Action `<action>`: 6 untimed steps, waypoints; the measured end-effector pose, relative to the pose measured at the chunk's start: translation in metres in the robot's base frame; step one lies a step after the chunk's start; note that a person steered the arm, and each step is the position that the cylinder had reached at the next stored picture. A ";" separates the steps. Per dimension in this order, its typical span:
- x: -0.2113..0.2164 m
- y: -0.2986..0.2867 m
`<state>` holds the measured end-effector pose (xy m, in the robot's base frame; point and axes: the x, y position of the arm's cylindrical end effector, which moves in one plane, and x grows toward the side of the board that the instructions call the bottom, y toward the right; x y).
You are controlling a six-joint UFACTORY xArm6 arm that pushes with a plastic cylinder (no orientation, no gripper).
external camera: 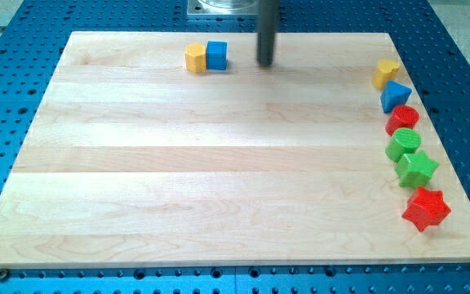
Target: Slide the yellow heart parallel to the red circle
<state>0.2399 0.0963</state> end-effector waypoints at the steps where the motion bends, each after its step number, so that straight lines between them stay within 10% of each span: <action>1: -0.033 0.116; 3: 0.038 0.235; 6: 0.106 0.053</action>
